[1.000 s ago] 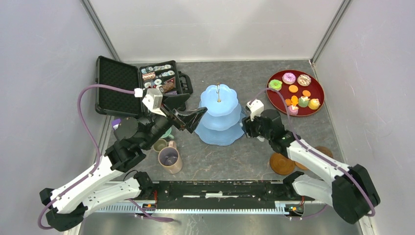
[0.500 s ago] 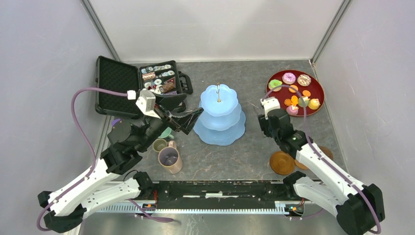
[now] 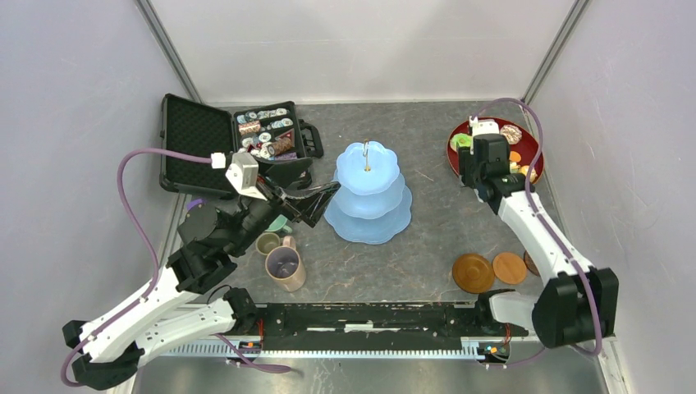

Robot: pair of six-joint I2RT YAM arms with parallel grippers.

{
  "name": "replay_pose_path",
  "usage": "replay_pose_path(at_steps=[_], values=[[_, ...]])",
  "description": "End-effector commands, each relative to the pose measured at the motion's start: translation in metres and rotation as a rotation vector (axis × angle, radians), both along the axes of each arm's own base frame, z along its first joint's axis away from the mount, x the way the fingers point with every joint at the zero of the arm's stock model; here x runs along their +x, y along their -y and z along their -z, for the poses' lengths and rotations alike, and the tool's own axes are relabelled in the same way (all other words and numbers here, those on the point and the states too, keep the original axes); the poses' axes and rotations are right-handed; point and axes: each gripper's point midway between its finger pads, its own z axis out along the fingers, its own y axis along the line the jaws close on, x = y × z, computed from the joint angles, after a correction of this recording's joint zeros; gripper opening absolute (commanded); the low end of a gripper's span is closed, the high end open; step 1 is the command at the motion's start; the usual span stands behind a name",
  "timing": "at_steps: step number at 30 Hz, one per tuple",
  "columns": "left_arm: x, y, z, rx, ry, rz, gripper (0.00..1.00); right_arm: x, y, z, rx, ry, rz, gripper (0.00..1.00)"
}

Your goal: Serve the afternoon tea

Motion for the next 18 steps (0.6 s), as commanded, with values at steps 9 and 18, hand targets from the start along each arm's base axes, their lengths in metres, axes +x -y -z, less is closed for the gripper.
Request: replay_pose_path(at_steps=[9,18], values=[[0.005,0.000,-0.002,0.027,0.047,-0.033,1.00,0.061,0.008,0.007,0.134,-0.018,-0.020,0.61],[0.008,0.003,0.001,0.041,0.040,-0.038,1.00,0.079,0.018,0.026,0.139,-0.046,-0.008,0.62]])
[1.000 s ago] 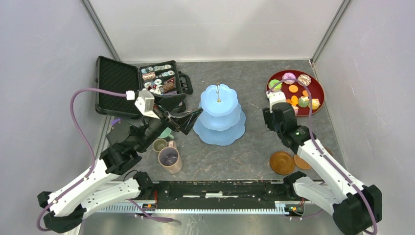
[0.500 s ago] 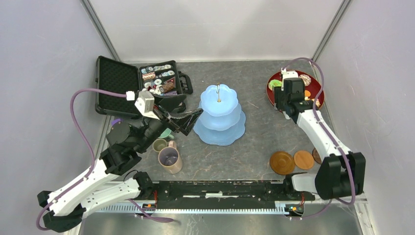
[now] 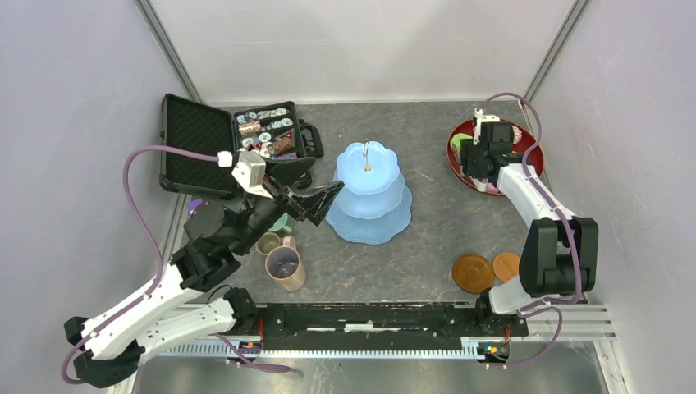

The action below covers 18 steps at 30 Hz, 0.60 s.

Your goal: Serve the afternoon tea

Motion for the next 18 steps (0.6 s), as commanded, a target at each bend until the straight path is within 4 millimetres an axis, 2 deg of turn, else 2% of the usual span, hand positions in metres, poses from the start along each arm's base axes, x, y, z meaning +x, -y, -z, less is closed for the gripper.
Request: replay_pose_path(at_steps=[1,7,18], values=[[0.003,-0.001,-0.005,0.017,0.048,-0.025,1.00,0.032,0.001,-0.023,0.016,0.098,-0.006,0.62],[0.004,-0.001,-0.004,0.020,0.048,-0.029,1.00,0.045,0.001,-0.012,0.029,0.083,-0.003,0.63],[0.005,-0.001,-0.003,0.025,0.047,-0.033,1.00,0.072,0.002,-0.003,0.035,0.080,0.010,0.64]])
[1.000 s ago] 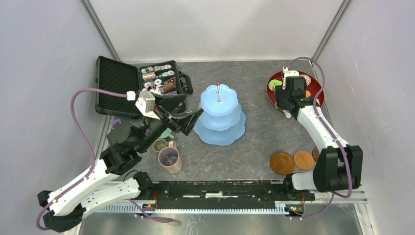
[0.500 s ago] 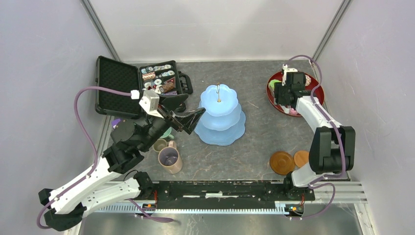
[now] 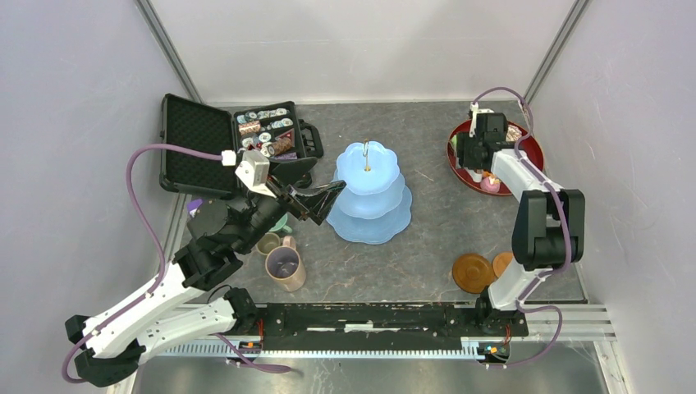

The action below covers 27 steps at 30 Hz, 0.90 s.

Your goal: Serve the afternoon tea

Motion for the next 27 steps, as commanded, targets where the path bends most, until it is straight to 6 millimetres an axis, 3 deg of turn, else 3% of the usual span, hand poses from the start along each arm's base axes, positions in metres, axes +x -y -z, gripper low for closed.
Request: replay_pose_path(at_steps=[1,11,16,20,27], values=[[0.003,-0.003,-0.006,0.016,0.053,-0.028,1.00,0.035,0.012,-0.027,0.017,0.114,0.036,0.64],[0.004,-0.002,-0.004,0.021,0.051,-0.032,1.00,0.054,0.023,-0.019,0.026,0.113,0.062,0.63],[0.004,-0.002,-0.004,0.024,0.051,-0.031,1.00,0.052,0.022,-0.022,0.024,0.117,0.050,0.56],[0.004,-0.001,-0.003,0.023,0.048,-0.026,1.00,0.031,0.019,-0.035,0.030,0.147,0.045,0.47],[0.003,-0.002,-0.005,0.019,0.049,-0.026,1.00,-0.036,0.012,-0.053,0.048,0.207,0.037,0.45]])
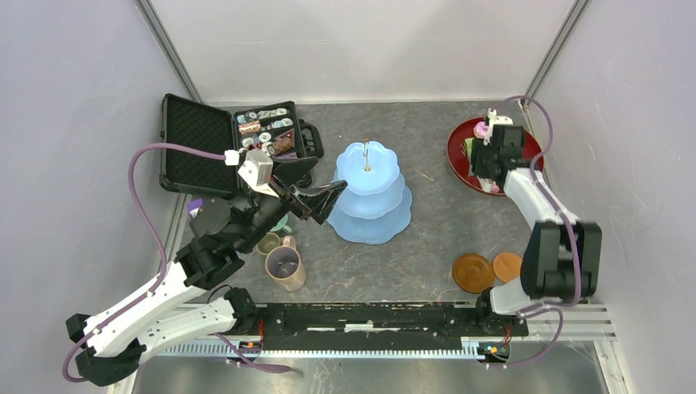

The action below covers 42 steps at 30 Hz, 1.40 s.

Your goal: Serve the afternoon tea

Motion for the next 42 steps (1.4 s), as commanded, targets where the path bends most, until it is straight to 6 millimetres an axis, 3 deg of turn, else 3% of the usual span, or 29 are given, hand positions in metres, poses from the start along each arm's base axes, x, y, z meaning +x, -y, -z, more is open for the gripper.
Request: replay_pose_path(at_steps=[1,3,9,16,20,29,34,42], values=[[0.001,-0.003,-0.007,-0.001,0.042,-0.020,1.00,-0.026,-0.009,-0.042,0.018,0.152,-0.027,0.45],[0.000,-0.004,-0.008,-0.003,0.043,-0.021,1.00,-0.045,-0.020,-0.045,0.040,0.171,-0.067,0.45],[0.000,-0.006,-0.009,-0.006,0.046,-0.027,1.00,-0.107,-0.075,-0.022,0.106,0.133,-0.267,0.45],[0.000,-0.005,-0.009,-0.004,0.039,-0.023,1.00,-0.150,-0.119,-0.025,0.147,0.161,-0.413,0.45],[0.001,-0.006,-0.009,-0.003,0.039,-0.029,1.00,-0.172,-0.143,-0.011,0.224,0.116,-0.505,0.45],[0.000,-0.006,-0.009,-0.004,0.040,-0.024,1.00,-0.199,-0.188,-0.006,0.319,0.121,-0.652,0.46],[0.001,-0.005,-0.008,-0.002,0.039,-0.024,1.00,-0.210,-0.225,-0.005,0.361,0.142,-0.736,0.45],[0.000,-0.007,-0.010,-0.008,0.041,-0.028,1.00,-0.209,-0.281,-0.014,0.360,0.262,-0.768,0.46]])
